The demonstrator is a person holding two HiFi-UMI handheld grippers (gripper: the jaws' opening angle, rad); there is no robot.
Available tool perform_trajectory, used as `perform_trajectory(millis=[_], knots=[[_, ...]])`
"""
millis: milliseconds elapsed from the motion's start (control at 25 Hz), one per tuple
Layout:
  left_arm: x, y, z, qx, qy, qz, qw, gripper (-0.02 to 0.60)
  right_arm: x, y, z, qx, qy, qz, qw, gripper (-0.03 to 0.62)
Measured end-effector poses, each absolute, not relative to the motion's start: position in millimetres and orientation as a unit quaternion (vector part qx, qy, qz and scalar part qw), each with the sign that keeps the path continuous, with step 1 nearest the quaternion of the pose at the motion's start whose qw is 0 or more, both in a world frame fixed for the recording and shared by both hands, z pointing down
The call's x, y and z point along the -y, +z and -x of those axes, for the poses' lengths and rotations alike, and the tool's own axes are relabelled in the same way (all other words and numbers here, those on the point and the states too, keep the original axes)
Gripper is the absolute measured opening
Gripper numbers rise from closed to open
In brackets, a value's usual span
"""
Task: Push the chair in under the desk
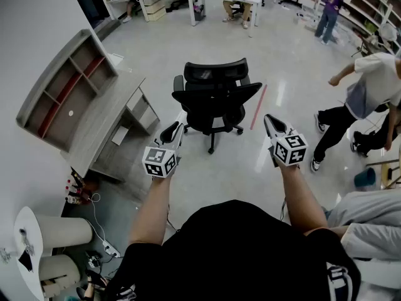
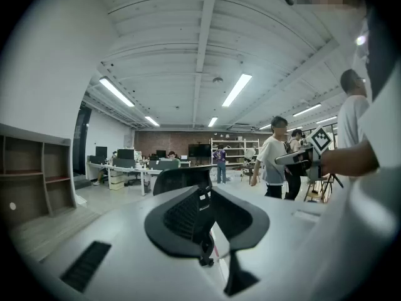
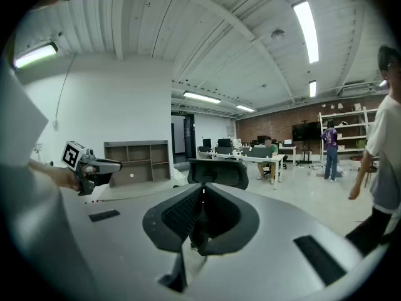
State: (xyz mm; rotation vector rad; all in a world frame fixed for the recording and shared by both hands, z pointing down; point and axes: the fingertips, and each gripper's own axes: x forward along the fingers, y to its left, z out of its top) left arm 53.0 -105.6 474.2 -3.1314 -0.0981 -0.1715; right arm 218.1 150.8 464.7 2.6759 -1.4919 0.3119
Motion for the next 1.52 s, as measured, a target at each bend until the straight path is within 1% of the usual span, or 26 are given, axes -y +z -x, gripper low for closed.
perform_trajectory(millis=[320,640,920,1240,1520], knots=[[123,472,-45,0.041,-0.055,0.998,0.004,0.066,-130,463,-207,0.483,0.101,-0.869,0.039,0.003],[145,470,-40,0.054,-0.052,0.997,0.006,0.066,-112,454,-200,0.466,0.092,-0.88,0.028,-0.002],[146,469,-41,0.063,-0.052,0.997,0.005,0.066,-113,450,-200,0.455,0.092,-0.885,0.033,-0.002],[143,478,-60,0.064,-0.063,0.996,0.003,0.066,-111,458,-221,0.455,0.097,-0.885,0.034,-0.002],[153,484,-98,0.049,-0.074,0.996,0.008,0.066,-97,466,-267,0.467,0.099,-0.879,0.026,-0.002]])
